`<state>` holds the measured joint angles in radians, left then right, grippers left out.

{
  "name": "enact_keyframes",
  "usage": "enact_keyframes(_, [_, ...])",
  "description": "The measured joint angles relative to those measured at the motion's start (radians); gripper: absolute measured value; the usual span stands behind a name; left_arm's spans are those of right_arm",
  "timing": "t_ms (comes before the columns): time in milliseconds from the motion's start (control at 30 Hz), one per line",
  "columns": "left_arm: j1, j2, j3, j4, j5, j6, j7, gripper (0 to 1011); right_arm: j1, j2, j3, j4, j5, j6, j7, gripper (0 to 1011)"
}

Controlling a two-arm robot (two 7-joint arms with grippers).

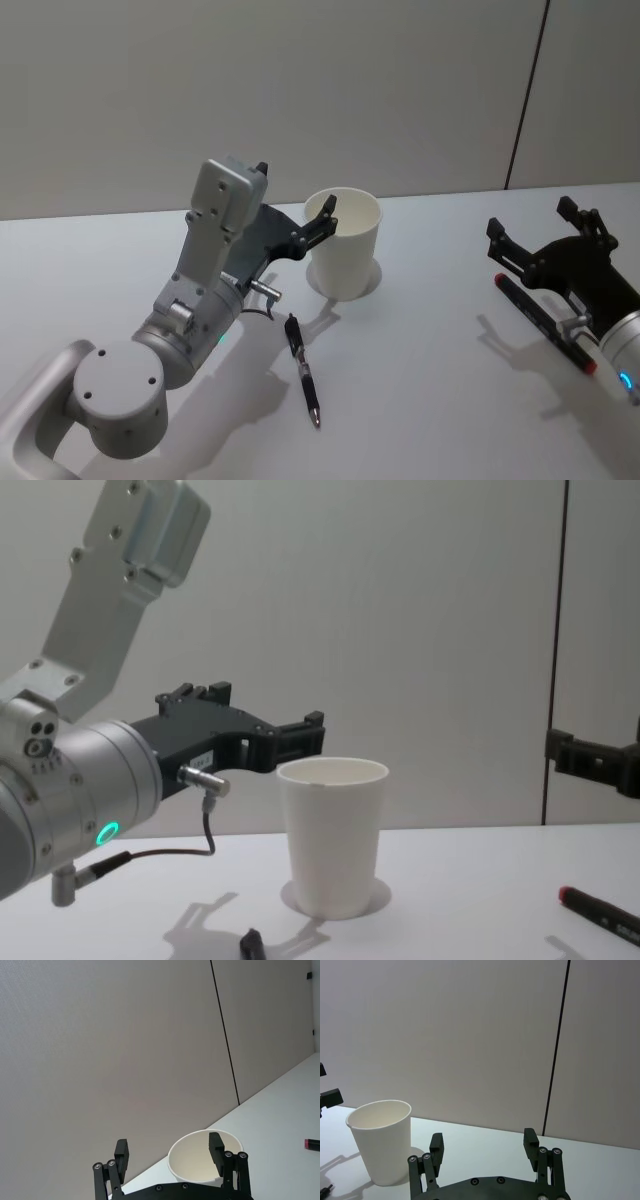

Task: Place the pen into the pen holder.

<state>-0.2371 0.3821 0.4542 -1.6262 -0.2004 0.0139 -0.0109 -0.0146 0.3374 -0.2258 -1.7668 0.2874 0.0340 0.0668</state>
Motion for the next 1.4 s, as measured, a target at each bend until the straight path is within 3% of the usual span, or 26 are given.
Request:
enact_keyframes(833, [0.0, 0.0, 0.0, 0.0, 0.0, 0.0, 0.0, 1001, 0.001, 0.0, 0.0, 0.0, 0.0, 0.001, 0.002, 1001])
enact_keyframes(1033, [0.0, 0.0, 0.0, 0.0, 0.0, 0.0, 0.0, 1001, 0.015, 0.003, 0.003, 0.013, 0.003, 0.03, 0.039, 1001])
enact_keyframes(1400, [0.0, 0.0, 0.0, 0.0, 0.0, 0.0, 0.0, 1001, 0.09, 0.013, 0.02, 0.093, 0.027, 0.147, 0.176, 1001])
